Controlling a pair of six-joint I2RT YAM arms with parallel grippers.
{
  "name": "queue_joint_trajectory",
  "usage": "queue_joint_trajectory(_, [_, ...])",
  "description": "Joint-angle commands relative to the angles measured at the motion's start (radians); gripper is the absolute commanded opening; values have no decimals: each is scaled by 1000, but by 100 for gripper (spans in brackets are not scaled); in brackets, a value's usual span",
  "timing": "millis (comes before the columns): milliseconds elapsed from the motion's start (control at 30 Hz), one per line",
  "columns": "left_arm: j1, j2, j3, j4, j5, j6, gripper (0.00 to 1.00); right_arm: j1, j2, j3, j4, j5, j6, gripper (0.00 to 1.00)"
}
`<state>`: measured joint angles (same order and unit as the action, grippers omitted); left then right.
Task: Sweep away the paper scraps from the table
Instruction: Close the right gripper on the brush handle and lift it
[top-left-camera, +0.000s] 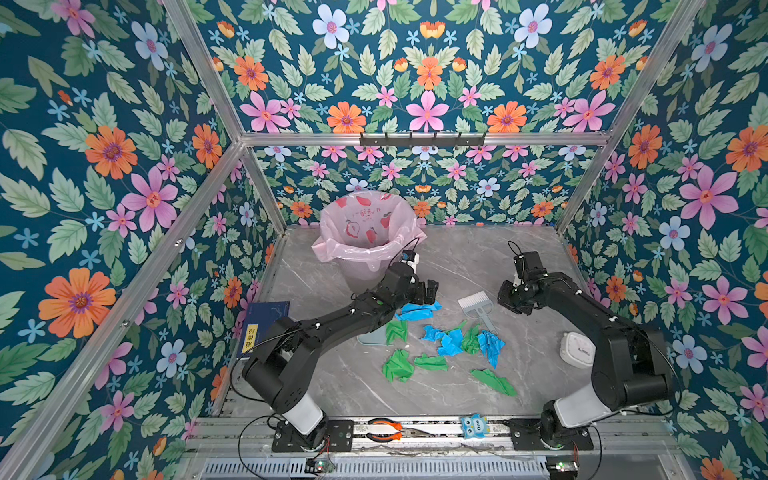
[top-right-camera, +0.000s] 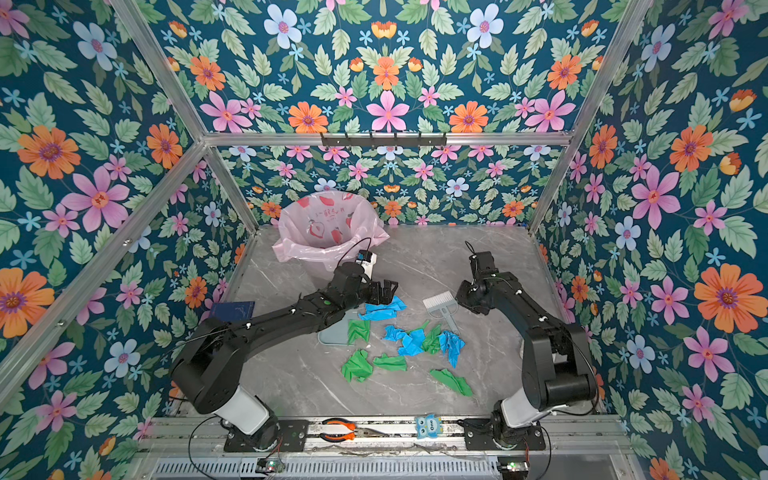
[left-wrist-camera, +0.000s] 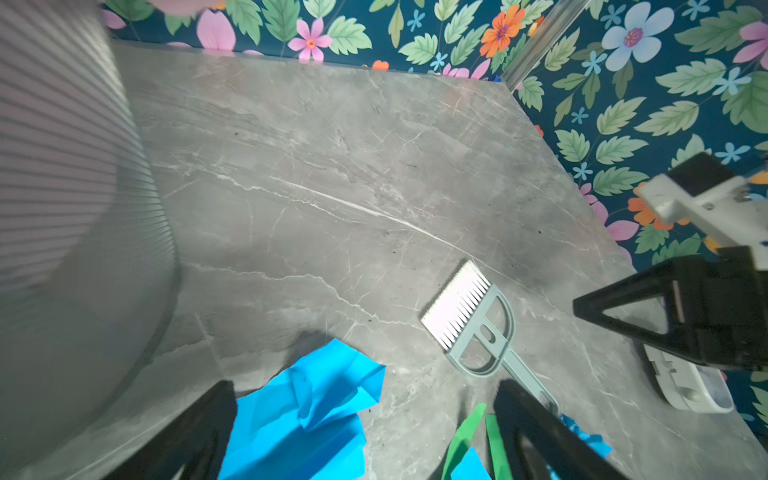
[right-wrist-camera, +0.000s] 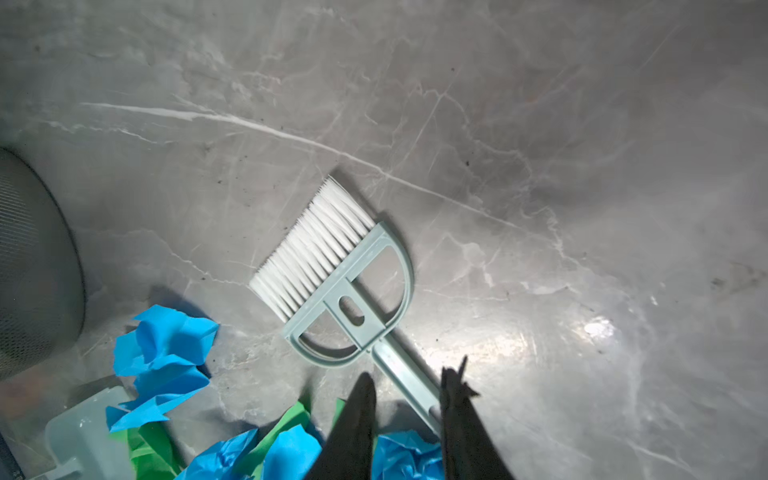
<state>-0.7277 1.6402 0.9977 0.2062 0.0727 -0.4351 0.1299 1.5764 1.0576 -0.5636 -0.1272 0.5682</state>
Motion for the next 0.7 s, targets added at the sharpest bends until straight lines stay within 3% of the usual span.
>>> queue_joint_trajectory(0, [-3, 33, 20, 50, 21, 9, 99, 3, 41, 21, -25, -9, 8, 25])
queue_joint_trajectory(667, [-9, 95, 45, 71, 16, 16, 98, 33, 245, 95, -33, 14, -25, 22])
